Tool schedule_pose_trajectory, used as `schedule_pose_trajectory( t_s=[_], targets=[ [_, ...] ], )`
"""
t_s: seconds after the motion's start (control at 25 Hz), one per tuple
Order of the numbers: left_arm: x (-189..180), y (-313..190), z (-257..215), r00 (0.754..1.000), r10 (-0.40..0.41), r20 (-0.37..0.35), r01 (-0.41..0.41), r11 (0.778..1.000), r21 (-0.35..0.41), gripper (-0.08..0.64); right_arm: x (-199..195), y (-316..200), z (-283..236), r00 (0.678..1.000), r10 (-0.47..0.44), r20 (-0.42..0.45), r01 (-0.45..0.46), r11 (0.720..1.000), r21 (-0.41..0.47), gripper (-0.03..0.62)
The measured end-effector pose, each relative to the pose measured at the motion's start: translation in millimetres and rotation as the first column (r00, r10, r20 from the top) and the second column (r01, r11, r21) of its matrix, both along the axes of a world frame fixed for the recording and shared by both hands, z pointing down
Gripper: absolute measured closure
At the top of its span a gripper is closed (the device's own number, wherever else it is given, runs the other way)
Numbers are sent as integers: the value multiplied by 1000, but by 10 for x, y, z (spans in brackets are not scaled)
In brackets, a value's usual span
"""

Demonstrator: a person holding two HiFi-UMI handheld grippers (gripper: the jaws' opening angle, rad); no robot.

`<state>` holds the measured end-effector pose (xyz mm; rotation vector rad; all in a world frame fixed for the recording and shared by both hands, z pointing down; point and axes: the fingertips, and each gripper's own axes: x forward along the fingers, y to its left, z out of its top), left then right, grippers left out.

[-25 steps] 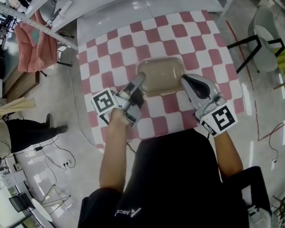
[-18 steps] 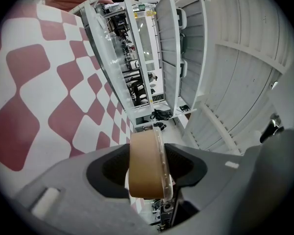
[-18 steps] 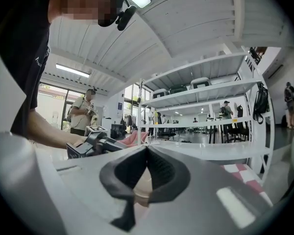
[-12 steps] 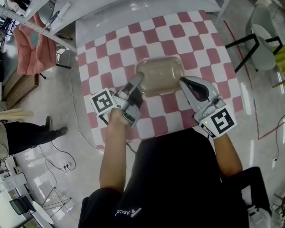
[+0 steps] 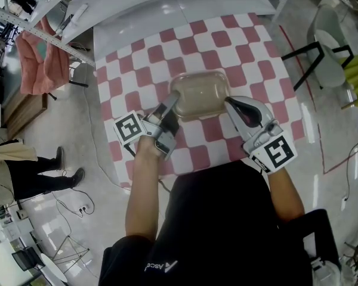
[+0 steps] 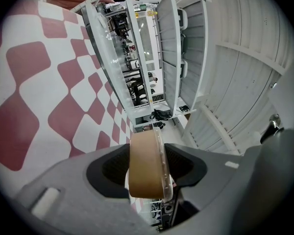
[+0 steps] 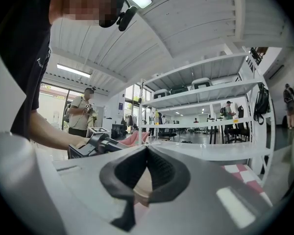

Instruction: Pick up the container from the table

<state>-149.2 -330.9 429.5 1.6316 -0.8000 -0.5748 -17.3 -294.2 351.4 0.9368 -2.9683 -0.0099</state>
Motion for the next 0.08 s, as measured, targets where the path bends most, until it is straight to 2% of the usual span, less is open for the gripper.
schedule_pose_trajectory(
  t_s=[0.08],
  targets=[
    [-6, 2, 6, 1000, -2, 2, 2, 1000, -3, 330, 4, -2, -9, 1000, 1, 0, -1, 1000, 0, 589]
  ],
)
